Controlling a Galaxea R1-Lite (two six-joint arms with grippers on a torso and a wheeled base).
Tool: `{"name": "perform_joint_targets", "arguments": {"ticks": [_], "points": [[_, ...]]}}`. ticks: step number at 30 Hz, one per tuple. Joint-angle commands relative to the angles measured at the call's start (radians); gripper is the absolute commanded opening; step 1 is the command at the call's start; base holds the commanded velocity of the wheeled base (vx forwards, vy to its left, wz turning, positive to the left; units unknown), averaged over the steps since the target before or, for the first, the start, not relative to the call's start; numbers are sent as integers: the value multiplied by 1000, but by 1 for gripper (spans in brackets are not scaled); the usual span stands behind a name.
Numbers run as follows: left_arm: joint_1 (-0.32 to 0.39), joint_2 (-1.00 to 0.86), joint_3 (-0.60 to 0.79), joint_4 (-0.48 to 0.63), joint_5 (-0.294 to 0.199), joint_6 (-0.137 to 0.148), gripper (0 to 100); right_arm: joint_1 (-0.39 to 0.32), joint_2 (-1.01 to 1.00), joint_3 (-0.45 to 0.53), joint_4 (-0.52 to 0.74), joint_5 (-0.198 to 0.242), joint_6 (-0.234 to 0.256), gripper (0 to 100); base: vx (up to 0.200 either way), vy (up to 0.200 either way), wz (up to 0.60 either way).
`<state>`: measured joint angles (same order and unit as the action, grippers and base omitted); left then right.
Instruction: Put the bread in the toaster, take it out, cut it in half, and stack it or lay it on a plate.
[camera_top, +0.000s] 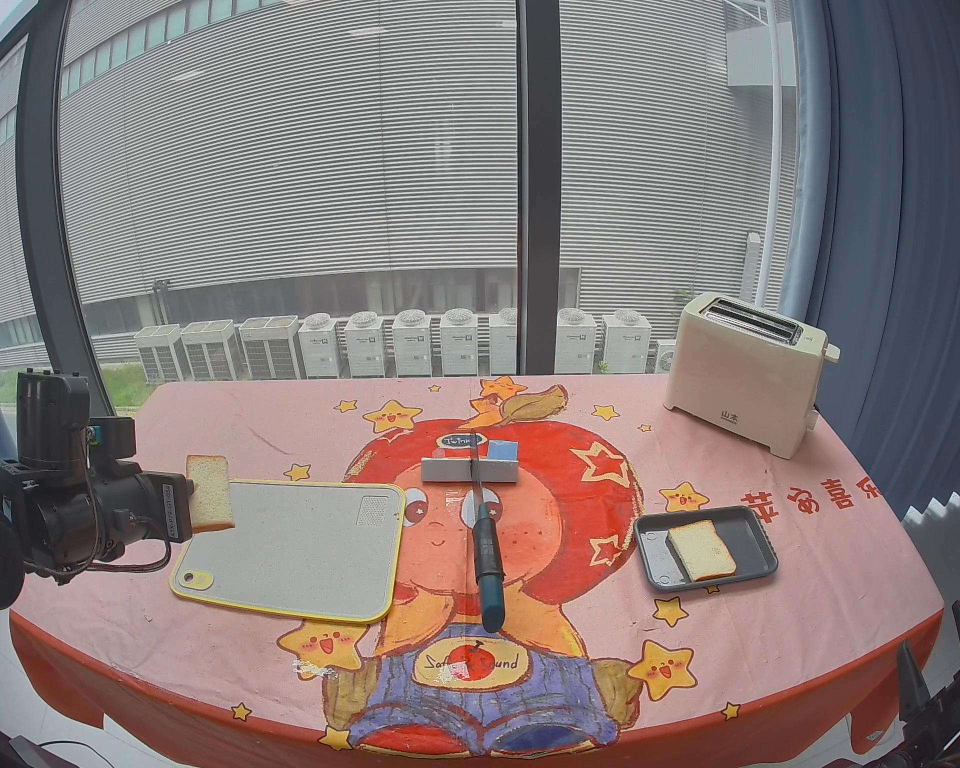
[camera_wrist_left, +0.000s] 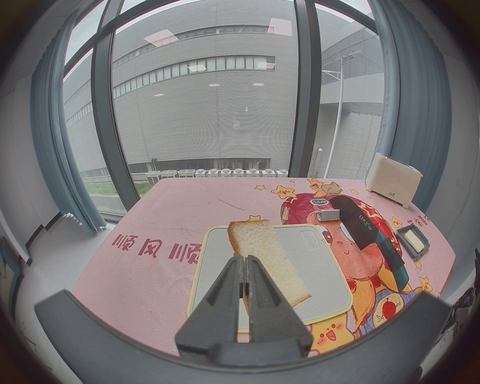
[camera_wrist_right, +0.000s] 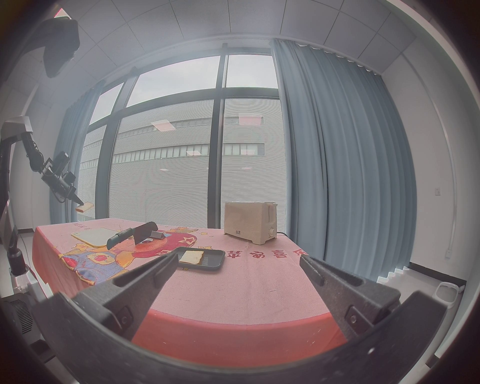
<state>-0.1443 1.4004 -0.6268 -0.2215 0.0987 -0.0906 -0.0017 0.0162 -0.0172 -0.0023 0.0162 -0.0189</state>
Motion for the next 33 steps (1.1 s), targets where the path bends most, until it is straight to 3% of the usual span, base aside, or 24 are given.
{"name": "perform_joint_targets", "arguments": {"ticks": [1, 14, 18, 33], "points": [[2, 0, -4, -2, -8, -1, 0, 0, -15, 17, -1, 1, -1, 100, 0, 0, 0], [2, 3, -1, -1, -27, -23, 0, 0, -15, 17, 1, 1, -1, 100, 0, 0, 0], [2, 2, -4, -2, -27, -41, 0, -1, -15, 17, 2, 2, -3, 100, 0, -200, 0], [2, 5, -11, -4, -25, -35, 0, -1, -15, 17, 2, 2, -3, 100, 0, -200, 0]]}}
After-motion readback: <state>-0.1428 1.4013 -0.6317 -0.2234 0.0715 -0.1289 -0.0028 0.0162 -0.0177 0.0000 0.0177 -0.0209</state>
